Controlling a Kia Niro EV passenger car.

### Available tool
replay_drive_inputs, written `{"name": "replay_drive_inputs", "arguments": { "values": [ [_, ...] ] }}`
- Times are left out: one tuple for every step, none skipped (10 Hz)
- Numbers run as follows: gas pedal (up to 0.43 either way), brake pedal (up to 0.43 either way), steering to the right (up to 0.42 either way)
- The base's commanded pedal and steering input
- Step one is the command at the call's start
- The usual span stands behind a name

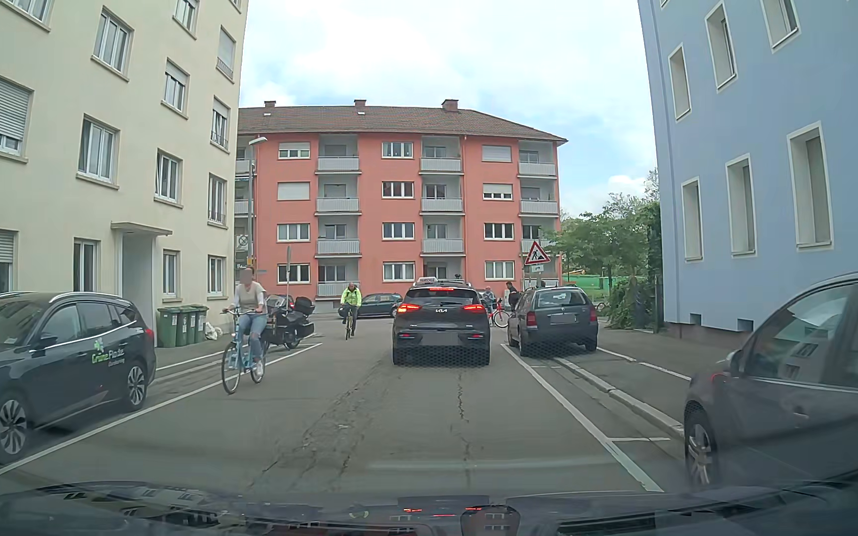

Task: Follow the waypoints while adhering to traffic rules and regulations

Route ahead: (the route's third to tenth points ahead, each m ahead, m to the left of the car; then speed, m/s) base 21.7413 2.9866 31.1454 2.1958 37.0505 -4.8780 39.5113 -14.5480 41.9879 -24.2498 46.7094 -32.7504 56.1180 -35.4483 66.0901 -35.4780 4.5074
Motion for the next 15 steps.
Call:
{"name": "replay_drive_inputs", "arguments": {
  "values": [
    [0.000,0.134,-0.001],
    [0.000,0.140,0.000],
    [0.000,0.146,0.001],
    [0.000,0.152,0.001],
    [0.000,0.165,0.001],
    [0.000,0.171,0.001],
    [0.000,0.177,0.001],
    [0.000,0.195,0.001],
    [0.000,0.207,0.001],
    [0.000,0.213,0.001],
    [0.000,0.220,0.001],
    [0.000,0.226,0.001],
    [0.000,0.220,0.001],
    [0.000,0.213,0.001],
    [0.000,0.201,0.001]
  ]
}}
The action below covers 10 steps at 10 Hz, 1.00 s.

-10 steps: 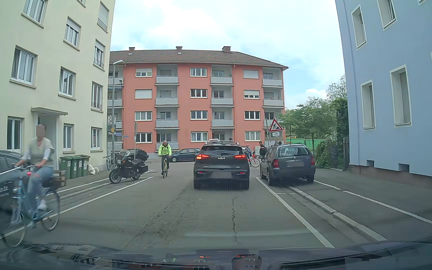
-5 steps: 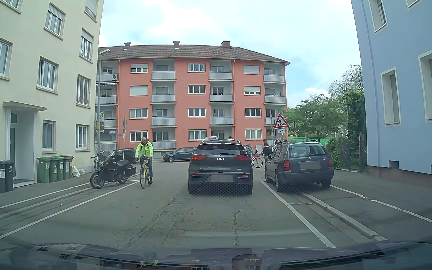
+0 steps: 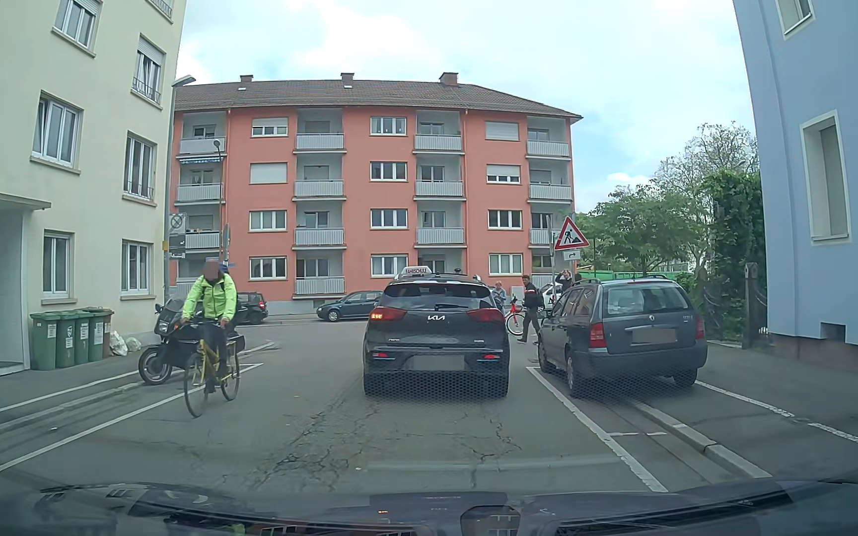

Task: Follow the waypoints while adhering to traffic rules and regulations

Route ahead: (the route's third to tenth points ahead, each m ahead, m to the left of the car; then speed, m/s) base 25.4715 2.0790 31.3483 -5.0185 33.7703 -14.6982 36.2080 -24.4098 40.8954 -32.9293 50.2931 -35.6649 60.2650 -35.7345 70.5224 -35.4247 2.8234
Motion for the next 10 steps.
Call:
{"name": "replay_drive_inputs", "arguments": {
  "values": [
    [0.000,0.189,0.001],
    [0.000,0.189,0.001],
    [0.000,0.183,0.001],
    [0.000,0.183,0.001],
    [0.000,0.177,0.001],
    [0.000,0.159,0.001],
    [0.000,0.146,0.001],
    [0.000,0.146,0.001],
    [0.000,0.134,0.001],
    [0.000,0.110,0.001]
  ]
}}
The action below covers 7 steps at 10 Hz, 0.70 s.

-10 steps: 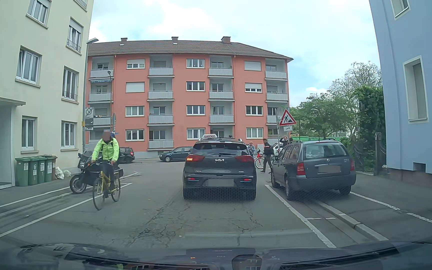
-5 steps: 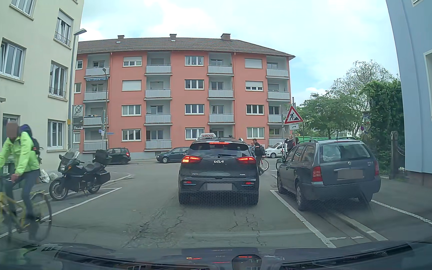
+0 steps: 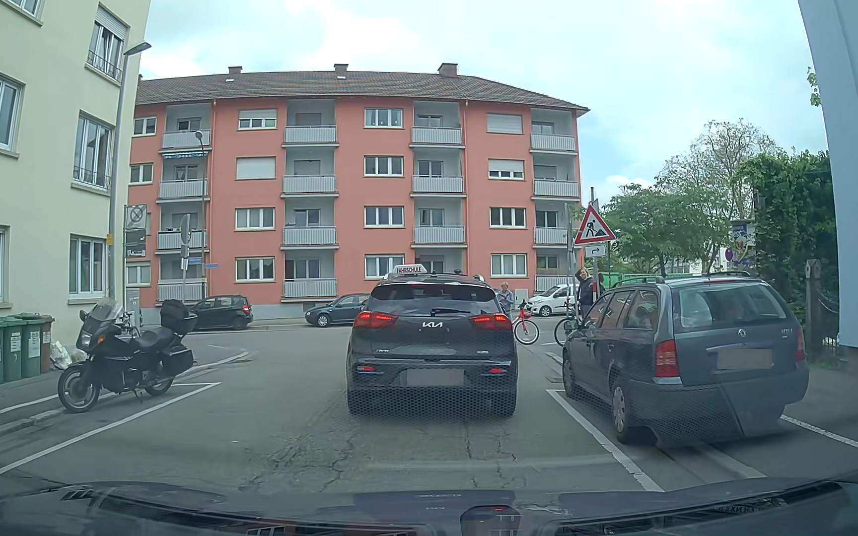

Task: Follow the waypoints while adhering to traffic rules and regulations

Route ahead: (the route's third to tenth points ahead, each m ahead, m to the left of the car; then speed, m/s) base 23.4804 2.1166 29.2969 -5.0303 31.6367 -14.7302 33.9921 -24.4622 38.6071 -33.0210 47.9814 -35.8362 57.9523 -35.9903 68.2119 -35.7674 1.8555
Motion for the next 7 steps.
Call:
{"name": "replay_drive_inputs", "arguments": {
  "values": [
    [0.000,0.091,0.001],
    [0.000,0.116,0.001],
    [0.000,0.122,0.001],
    [0.000,0.122,0.001],
    [0.000,0.122,0.001],
    [0.000,0.122,0.001],
    [0.000,0.122,0.001]
  ]
}}
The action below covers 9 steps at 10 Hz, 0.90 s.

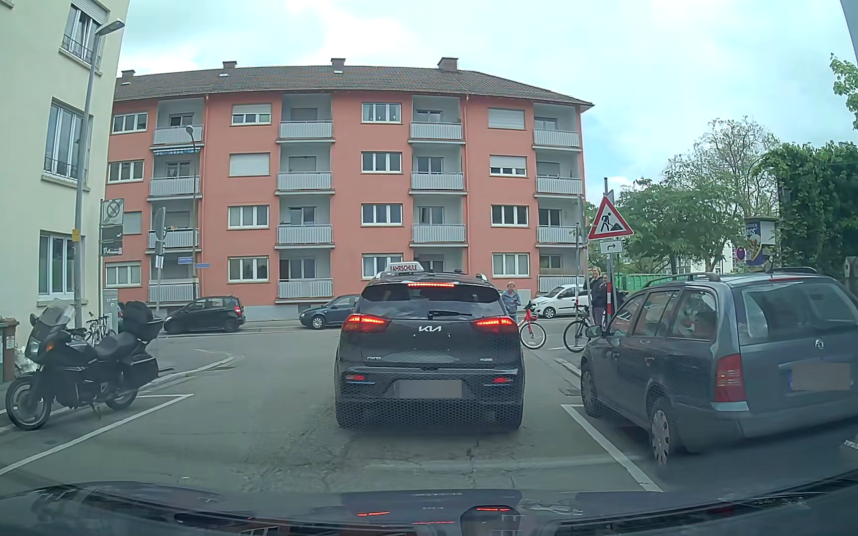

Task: Follow the waypoints while adhering to traffic rules and regulations

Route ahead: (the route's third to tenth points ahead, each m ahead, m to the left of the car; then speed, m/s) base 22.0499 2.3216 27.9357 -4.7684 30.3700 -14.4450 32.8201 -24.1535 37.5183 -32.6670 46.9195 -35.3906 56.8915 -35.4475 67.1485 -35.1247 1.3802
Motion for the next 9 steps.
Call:
{"name": "replay_drive_inputs", "arguments": {
  "values": [
    [0.000,0.128,0.001],
    [0.000,0.128,0.001],
    [0.000,0.128,0.001],
    [0.000,0.134,0.001],
    [0.000,0.134,0.001],
    [0.000,0.134,0.001],
    [0.000,0.134,0.001],
    [0.000,0.134,0.001],
    [0.000,0.134,0.001]
  ]
}}
